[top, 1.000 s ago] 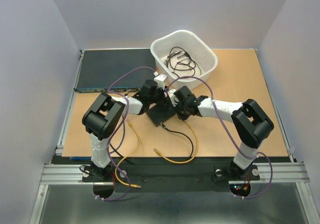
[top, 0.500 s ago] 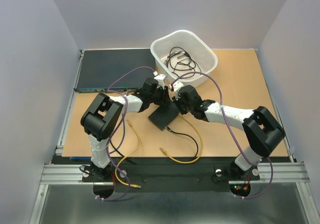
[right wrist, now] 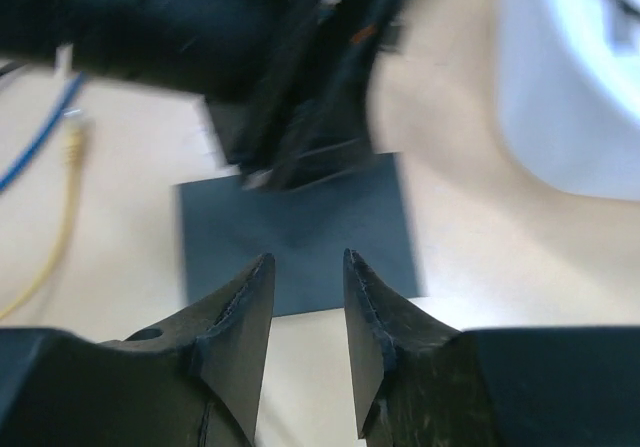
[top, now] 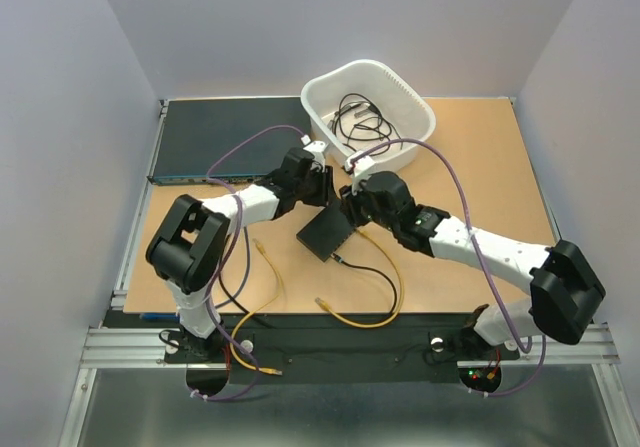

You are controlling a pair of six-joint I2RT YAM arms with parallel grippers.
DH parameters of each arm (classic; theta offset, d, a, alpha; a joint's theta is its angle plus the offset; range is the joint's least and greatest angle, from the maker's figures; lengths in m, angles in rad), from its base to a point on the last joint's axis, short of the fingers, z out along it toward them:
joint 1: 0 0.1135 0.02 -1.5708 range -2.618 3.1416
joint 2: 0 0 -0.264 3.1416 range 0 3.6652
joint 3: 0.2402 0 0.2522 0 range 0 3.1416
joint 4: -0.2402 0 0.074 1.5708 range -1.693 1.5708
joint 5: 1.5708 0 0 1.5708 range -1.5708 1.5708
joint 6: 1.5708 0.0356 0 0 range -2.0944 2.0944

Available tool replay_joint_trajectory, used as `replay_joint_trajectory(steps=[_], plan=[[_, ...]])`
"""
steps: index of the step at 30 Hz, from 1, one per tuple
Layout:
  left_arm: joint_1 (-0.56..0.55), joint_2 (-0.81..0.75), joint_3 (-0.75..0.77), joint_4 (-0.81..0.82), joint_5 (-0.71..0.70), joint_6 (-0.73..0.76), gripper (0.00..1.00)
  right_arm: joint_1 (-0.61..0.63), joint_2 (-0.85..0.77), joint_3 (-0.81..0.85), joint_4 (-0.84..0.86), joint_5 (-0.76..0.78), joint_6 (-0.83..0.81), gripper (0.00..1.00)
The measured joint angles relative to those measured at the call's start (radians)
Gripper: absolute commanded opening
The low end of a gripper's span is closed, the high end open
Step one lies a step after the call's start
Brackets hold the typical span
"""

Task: Insert the plug into the switch port

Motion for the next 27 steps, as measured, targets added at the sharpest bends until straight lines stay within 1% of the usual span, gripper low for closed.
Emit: replay_joint_trajectory(steps=[4,5,7,10,11,12,13,19,24,27], plan=[[0.013,-0.11,0.0,-0.029,-0.055,-0.009,0.48,0.121,0.021,0.015,-0.002,-0.002,0.043,0.4],[0.019,-0.146,-0.003,-0.031,-0.071,-0.015,0.48,0.176,0.055,0.037,0.0,0.004,0.051,0.4],[0.034,-0.256,-0.035,-0.028,-0.134,-0.033,0.49,0.245,0.119,0.081,0.0,0.016,0.065,0.4],[0.05,-0.42,-0.095,-0.029,-0.234,-0.066,0.51,0.319,0.242,0.158,0.004,0.024,0.08,0.4],[0.059,-0.514,-0.142,-0.029,-0.305,-0.09,0.52,0.329,0.276,0.178,0.003,0.027,0.086,0.4],[0.062,-0.547,-0.159,-0.031,-0.322,-0.094,0.53,0.336,0.327,0.209,0.004,0.029,0.093,0.4],[0.067,-0.618,-0.196,-0.038,-0.373,-0.112,0.53,0.339,0.365,0.23,0.002,0.031,0.098,0.4],[0.085,-0.89,-0.372,-0.101,-0.569,-0.222,0.53,0.338,0.541,0.357,-0.005,0.04,0.118,0.4],[0.113,-1.057,-0.484,-0.135,-0.686,-0.304,0.53,0.375,0.637,0.457,0.0,0.04,0.107,0.4],[0.117,-1.103,-0.503,-0.148,-0.723,-0.323,0.53,0.388,0.669,0.491,0.003,0.042,0.105,0.4]])
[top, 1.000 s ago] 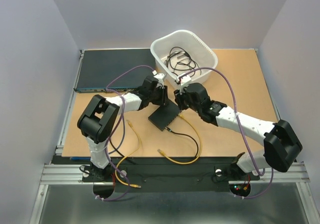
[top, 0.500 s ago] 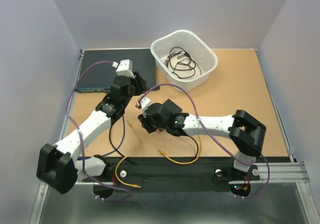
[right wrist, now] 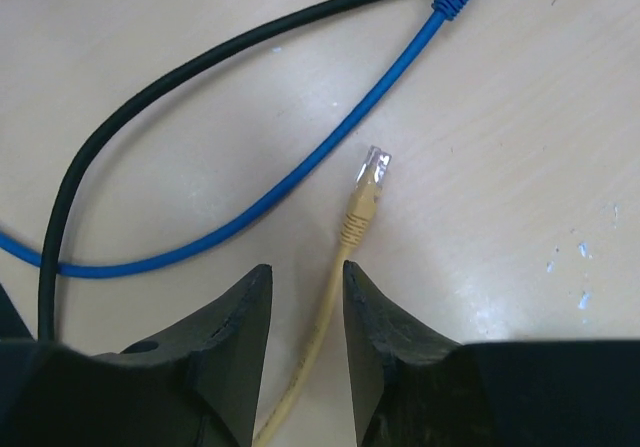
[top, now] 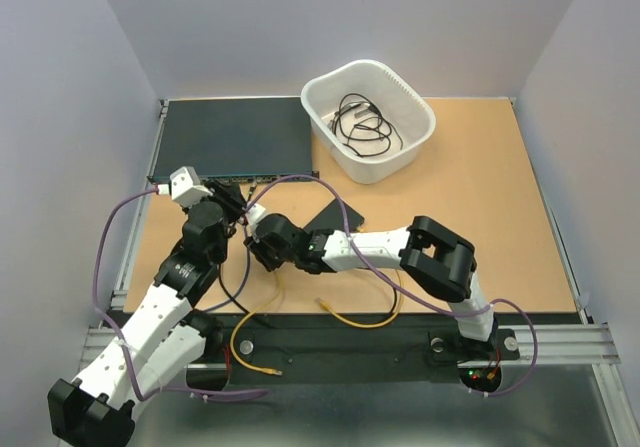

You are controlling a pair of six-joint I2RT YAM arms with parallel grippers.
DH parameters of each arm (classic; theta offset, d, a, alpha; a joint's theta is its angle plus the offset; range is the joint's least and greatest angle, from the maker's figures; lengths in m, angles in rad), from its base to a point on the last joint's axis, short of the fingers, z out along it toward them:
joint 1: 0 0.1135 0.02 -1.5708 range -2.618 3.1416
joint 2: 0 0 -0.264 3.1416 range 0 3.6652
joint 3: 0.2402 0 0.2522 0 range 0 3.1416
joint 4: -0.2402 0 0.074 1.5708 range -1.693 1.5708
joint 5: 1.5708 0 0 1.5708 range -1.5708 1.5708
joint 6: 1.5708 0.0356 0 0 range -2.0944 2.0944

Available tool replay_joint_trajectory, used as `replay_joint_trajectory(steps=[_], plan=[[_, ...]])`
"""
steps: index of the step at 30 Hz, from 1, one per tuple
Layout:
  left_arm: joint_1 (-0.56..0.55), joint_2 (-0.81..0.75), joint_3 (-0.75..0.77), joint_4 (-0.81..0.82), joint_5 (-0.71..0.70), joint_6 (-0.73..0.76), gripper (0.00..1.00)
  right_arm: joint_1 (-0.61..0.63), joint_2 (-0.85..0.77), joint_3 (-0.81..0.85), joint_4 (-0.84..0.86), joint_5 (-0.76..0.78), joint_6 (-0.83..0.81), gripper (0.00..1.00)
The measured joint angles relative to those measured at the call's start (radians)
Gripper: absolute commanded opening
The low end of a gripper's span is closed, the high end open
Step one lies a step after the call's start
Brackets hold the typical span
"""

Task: Insert the plug into the switch port

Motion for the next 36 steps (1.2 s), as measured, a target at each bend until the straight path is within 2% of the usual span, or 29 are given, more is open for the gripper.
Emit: replay_joint_trajectory(steps=[10,16,24,27,28,30,32,36], plan=[[0.007,-0.099,-0.11,0.007,-0.067,-0.046,0.52,0.018,0.083,0.046,-0.001,0.055,-0.017,0.4],[-0.023,-0.21,-0.148,-0.022,-0.029,-0.055,0.52,-0.028,0.13,0.101,-0.001,0.129,0.051,0.4],[-0.023,-0.211,-0.152,-0.047,-0.039,-0.07,0.52,-0.059,0.153,0.127,-0.001,0.182,0.077,0.4],[-0.023,-0.212,-0.152,-0.047,-0.041,-0.071,0.52,-0.055,0.161,0.132,0.006,0.184,0.078,0.29],[-0.023,-0.212,-0.152,-0.047,-0.041,-0.071,0.52,-0.055,0.162,0.132,0.005,0.183,0.08,0.21],[-0.023,-0.212,-0.152,-0.047,-0.041,-0.071,0.52,-0.054,0.162,0.132,0.006,0.177,0.089,0.15],[-0.023,-0.213,-0.155,-0.046,-0.042,-0.071,0.52,-0.054,0.163,0.132,0.008,0.172,0.091,0.06],[-0.023,-0.217,-0.166,-0.046,-0.042,-0.071,0.52,-0.054,0.163,0.132,0.009,0.169,0.098,0.0]])
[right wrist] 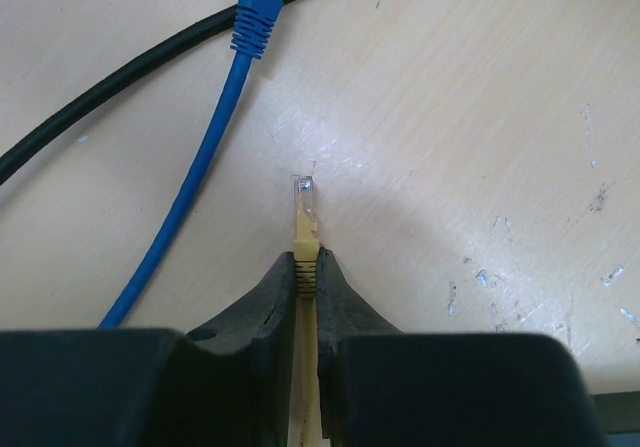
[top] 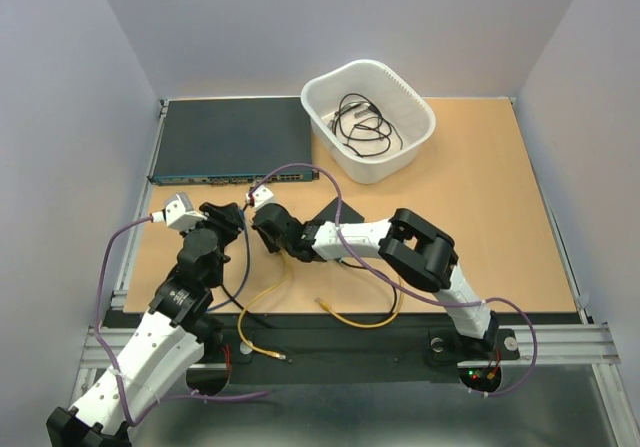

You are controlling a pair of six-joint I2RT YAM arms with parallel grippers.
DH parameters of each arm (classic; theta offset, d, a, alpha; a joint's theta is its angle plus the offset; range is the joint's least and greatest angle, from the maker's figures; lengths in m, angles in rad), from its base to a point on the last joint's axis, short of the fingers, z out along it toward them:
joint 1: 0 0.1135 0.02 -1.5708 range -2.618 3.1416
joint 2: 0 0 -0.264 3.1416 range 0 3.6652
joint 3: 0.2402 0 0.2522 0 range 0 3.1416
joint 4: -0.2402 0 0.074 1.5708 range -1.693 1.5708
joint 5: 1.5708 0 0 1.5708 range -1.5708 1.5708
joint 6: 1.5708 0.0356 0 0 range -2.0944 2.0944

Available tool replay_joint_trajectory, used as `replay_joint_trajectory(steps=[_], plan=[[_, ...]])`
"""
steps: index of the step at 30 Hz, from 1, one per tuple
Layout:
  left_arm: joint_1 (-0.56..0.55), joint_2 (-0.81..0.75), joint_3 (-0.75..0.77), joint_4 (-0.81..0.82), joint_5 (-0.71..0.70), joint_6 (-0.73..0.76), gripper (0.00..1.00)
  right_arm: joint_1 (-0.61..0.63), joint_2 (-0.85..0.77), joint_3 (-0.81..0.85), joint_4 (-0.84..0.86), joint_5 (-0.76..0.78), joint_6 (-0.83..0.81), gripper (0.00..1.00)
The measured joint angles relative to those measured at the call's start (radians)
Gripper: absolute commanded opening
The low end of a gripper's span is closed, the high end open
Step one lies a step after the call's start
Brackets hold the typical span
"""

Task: Insert the plug into the switch port

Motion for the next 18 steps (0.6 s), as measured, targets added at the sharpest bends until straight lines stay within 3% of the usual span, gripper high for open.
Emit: replay_joint_trajectory(steps=[4,8,12,18], plan=[[0.0,-0.008,-0.005,0.001,0.002,0.001,0.52,0.0,-0.012,-0.037,0.046,-0.008,0.0,0.01],[0.0,-0.027,-0.016,0.018,0.028,0.015,0.5,0.0,-0.105,-0.178,0.091,-0.044,0.0,0.0],[0.0,-0.062,-0.051,0.074,0.125,0.046,0.44,0.0,-0.278,-0.346,0.13,-0.106,0.004,0.0],[0.0,-0.09,-0.091,0.235,0.348,0.084,0.43,-0.006,-0.571,-0.528,0.285,-0.306,0.027,0.01]])
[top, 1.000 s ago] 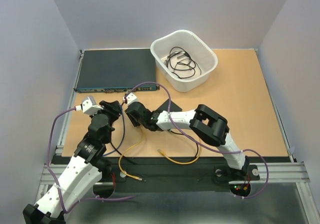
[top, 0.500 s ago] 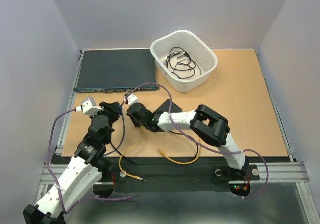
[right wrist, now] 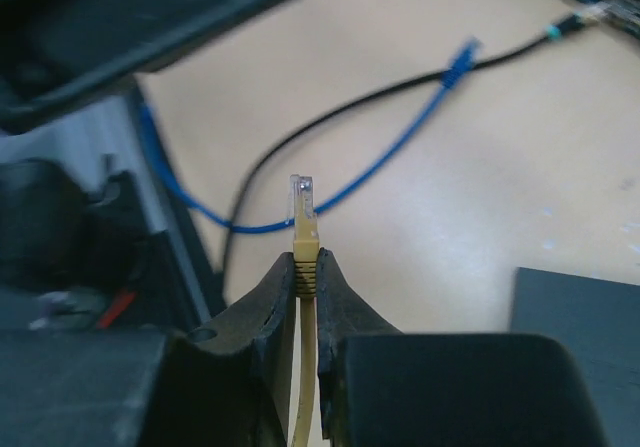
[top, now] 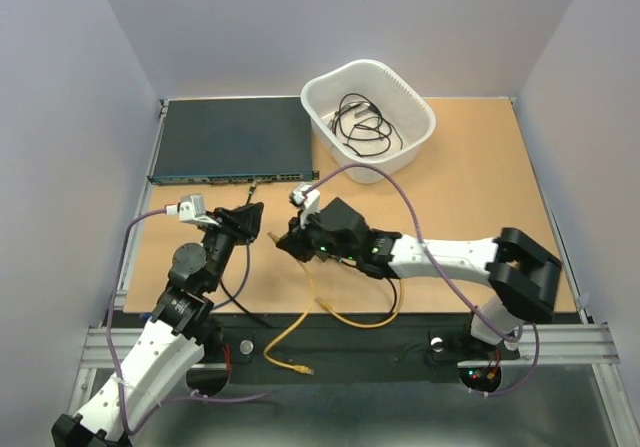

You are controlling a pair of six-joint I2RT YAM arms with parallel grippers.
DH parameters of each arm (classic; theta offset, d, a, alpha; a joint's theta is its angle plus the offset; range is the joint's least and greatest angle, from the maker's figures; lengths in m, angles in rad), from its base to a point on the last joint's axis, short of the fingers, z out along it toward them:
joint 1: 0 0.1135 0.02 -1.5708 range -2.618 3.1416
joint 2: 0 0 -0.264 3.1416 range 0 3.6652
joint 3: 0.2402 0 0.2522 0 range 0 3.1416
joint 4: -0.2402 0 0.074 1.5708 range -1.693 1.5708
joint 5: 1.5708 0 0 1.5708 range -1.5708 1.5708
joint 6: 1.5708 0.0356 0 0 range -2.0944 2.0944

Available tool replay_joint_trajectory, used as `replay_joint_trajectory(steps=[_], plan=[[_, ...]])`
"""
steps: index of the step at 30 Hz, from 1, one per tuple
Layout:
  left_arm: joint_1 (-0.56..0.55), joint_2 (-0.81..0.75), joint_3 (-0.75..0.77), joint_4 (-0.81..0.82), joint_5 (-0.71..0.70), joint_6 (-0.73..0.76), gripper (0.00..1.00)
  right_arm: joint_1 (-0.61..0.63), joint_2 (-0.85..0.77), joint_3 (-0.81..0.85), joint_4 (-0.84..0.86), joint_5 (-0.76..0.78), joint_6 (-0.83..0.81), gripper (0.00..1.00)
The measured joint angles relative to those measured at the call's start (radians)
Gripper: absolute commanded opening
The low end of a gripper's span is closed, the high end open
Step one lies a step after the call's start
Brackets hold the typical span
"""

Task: Insert the plug into the switch port

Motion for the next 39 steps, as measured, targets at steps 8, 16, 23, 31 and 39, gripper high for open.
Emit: replay_joint_trajectory(steps=[8,16,23,31,39], plan=[[-0.001,-0.022,-0.078,0.309,0.385,-0.023,0.43,-0.084,-0.311,-0.291,0.21,-0.283,0.084,0.0],[-0.003,0.011,-0.116,0.552,0.625,-0.09,0.41,-0.108,-0.499,-0.373,0.272,-0.388,0.124,0.0],[-0.016,0.111,-0.129,0.674,0.729,-0.14,0.4,-0.108,-0.542,-0.373,0.296,-0.407,0.132,0.0],[-0.04,0.112,-0.132,0.739,0.769,-0.156,0.4,-0.108,-0.542,-0.375,0.296,-0.406,0.134,0.0],[-0.051,0.119,-0.132,0.763,0.779,-0.158,0.38,-0.108,-0.536,-0.375,0.298,-0.394,0.134,0.01]])
